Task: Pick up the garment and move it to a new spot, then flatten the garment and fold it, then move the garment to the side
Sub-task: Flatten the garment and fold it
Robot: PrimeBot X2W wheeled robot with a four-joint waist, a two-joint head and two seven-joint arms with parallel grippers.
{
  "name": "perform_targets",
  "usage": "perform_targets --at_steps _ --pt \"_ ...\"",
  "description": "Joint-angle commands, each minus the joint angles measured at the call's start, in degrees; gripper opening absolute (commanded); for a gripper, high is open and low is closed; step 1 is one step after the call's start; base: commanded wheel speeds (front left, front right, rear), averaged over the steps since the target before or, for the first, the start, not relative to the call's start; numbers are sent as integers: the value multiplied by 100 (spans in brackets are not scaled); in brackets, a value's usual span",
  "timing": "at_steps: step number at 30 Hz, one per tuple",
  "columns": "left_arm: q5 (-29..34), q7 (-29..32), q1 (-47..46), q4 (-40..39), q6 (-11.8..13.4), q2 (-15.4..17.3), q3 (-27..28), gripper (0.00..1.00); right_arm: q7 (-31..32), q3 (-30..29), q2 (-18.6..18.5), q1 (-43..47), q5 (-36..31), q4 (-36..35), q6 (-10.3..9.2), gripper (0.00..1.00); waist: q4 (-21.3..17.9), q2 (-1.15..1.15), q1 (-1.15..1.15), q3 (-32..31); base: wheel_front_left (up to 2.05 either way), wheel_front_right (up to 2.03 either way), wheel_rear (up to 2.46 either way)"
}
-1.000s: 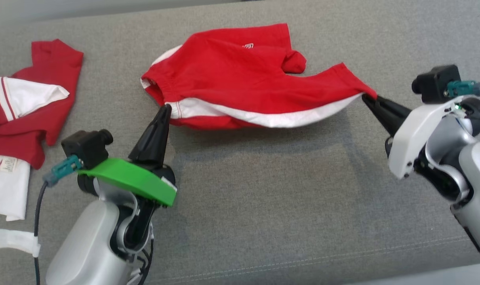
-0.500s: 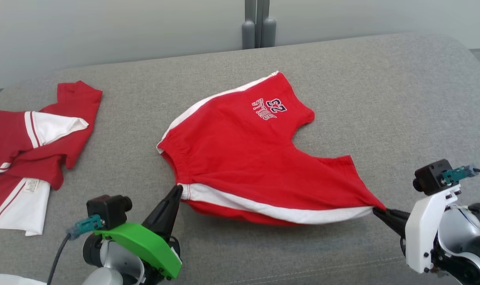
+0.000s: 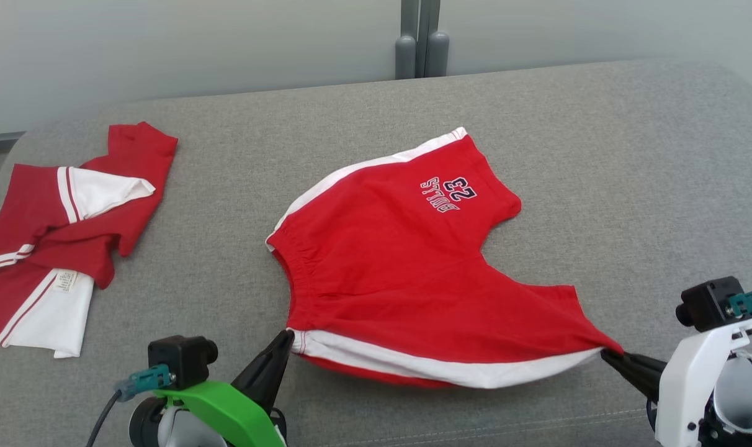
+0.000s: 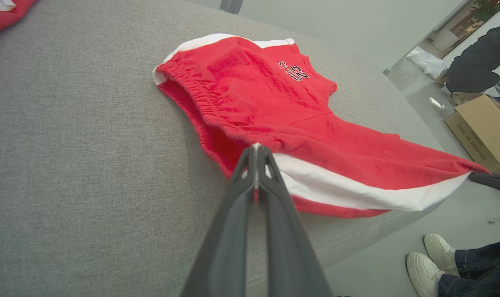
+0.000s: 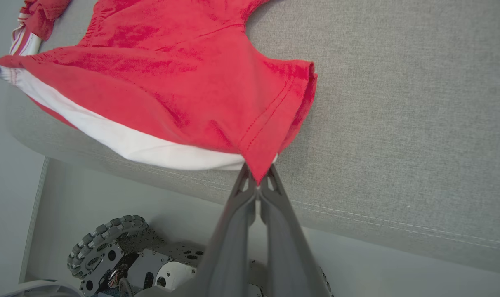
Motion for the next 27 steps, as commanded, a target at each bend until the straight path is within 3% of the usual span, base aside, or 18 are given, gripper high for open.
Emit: perform_targets --at_steps 1,8,16,27 --pt "-8 -41 -92 -52 -12 -51 42 0 -117 -56 94 -187 -69 -73 0 0 39 0 0 70 0 0 0" --pt "245 1 -954 212 -106 -234 3 0 -684 -56 397 -1404 -187 373 0 0 52 0 0 429 0 0 0" --pt "521 67 -2138 995 -301 -592 -139 0 -1287 430 259 -3268 -303 1798 0 0 253 0 0 939 0 0 0" --pt "617 -165 -3109 2084 -357 -1070 -103 0 -2134 1042 179 -4755 -375 3526 0 0 542 0 0 1331 0 0 0"
